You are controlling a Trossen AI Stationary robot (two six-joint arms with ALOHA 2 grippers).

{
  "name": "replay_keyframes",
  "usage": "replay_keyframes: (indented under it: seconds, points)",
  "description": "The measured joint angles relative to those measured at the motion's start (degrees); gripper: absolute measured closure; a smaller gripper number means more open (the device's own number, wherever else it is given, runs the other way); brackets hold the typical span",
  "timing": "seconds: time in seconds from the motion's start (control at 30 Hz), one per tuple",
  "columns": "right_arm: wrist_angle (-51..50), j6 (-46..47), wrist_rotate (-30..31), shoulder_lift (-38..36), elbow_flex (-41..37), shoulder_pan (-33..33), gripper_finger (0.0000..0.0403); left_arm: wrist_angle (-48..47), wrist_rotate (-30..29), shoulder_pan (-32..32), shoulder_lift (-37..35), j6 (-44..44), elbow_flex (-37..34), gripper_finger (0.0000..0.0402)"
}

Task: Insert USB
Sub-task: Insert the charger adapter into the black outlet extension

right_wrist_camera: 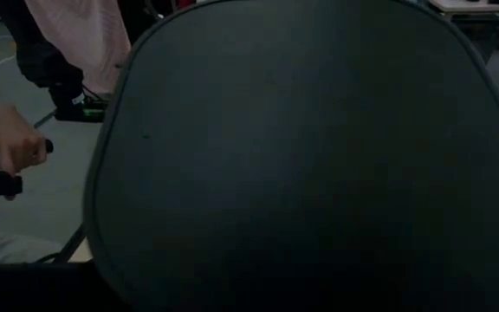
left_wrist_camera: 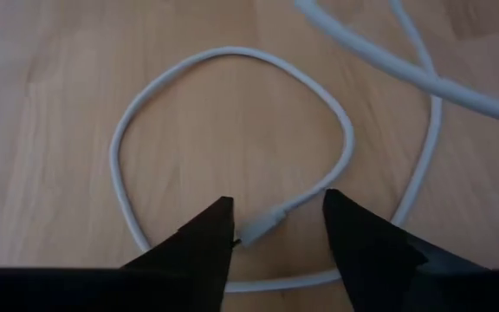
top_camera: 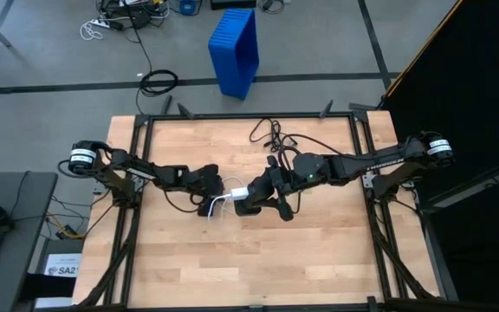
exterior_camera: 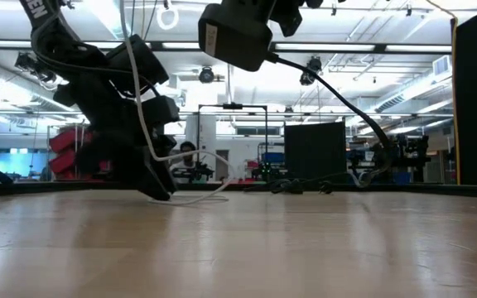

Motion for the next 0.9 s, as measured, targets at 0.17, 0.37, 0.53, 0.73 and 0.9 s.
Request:
replay_keyframes:
  seconds: [0.17, 0.37, 0.53, 0.73, 0.9]
  points:
    - [0.03, 0.17, 0.00, 0.00, 0.00, 0.11, 0.0176, 0.30, -0.05, 0.00, 0.04, 3.64, -0.07, 0.0343]
    - [-0.01, 0.98, 0.02, 0.00, 0.00, 1.08, 0.0176, 1.45, -13.05, -0.52, 0.11, 4.36, -0.11, 0.0395]
    - [-1.30, 1.57, -1.94, 0.00, 0.00, 3.10, 0.0176, -1.67, -32.05, -0.48, -1.33, 5.41, 2.03, 0.0399]
    - [-8.10, 1.66, -2.01, 0.00, 0.02, 4.92, 0.0176, -7.00, -60.67, 0.87, -7.81, 5.58, 5.41, 0.0400]
    - [-15.60, 3.71, 0.92, 1.35, 0.04, 5.35, 0.0176, -6.71, -69.43, 2.42, -18.47, 5.54, 5.70, 0.0401]
